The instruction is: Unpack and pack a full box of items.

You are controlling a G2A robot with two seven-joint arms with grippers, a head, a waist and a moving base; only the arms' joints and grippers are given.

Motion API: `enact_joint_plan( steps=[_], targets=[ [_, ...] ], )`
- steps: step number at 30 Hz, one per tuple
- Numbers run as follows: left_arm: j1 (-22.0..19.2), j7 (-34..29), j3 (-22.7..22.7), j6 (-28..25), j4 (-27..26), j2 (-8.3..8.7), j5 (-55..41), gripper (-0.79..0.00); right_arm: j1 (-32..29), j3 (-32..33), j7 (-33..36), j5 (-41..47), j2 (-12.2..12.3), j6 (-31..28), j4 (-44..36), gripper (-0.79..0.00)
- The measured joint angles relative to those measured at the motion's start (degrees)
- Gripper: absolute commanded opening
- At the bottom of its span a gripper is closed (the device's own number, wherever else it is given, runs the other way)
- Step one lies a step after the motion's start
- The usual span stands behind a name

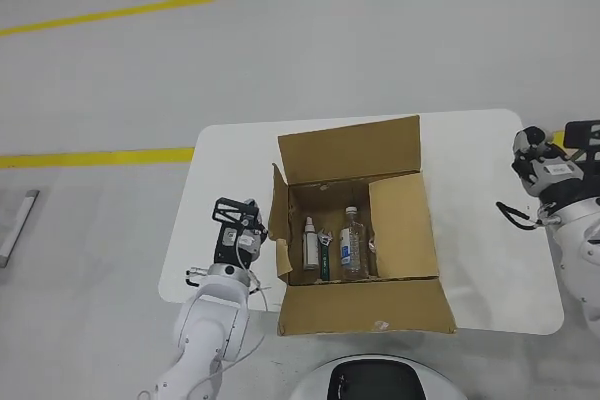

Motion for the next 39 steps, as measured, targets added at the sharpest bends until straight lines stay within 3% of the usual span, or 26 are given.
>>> enact_joint_plan(
  steps=[11, 21, 27, 36, 37, 39],
  targets=[
    [-4.27, 0.18, 5.27, -5.89, 1.65, -1.15, -2.48, -0.785, -0.34, 0.24, 0.49, -0.02, -0.48, -0.4, 0.54, -0.785],
    [-7.74, -3.41, 10.0, -12.83, 5.1, -1.86, 0.38, -0.785, -0.72, 3.26, 1.14, 0.78, -0.75, -0.55, 0.15, -0.785],
    [-8.49, -5.72, 11.59, -11.69, 6.59, -2.5, 0.55, -0.785, 0.71, 6.58, 2.93, 12.31, -1.28, 0.43, 1.17, -0.785],
    [-8.57, -8.96, 12.26, -10.87, 7.65, -3.0, 3.19, -0.785, 6.97, 6.82, 12.94, 24.32, -1.2, -2.19, 7.98, -0.785],
    [-8.56, -9.12, 12.21, -10.82, 7.6, -3.05, 3.09, -0.751, 7.74, 6.42, 13.33, 25.59, -1.24, -2.58, 8.88, -0.785],
    [-8.39, -9.33, 12.08, -10.74, 7.38, -3.14, 3.17, -0.539, 9.68, 5.26, 14.42, 27.54, -1.31, -3.42, 11.16, -0.785]
  ],
)
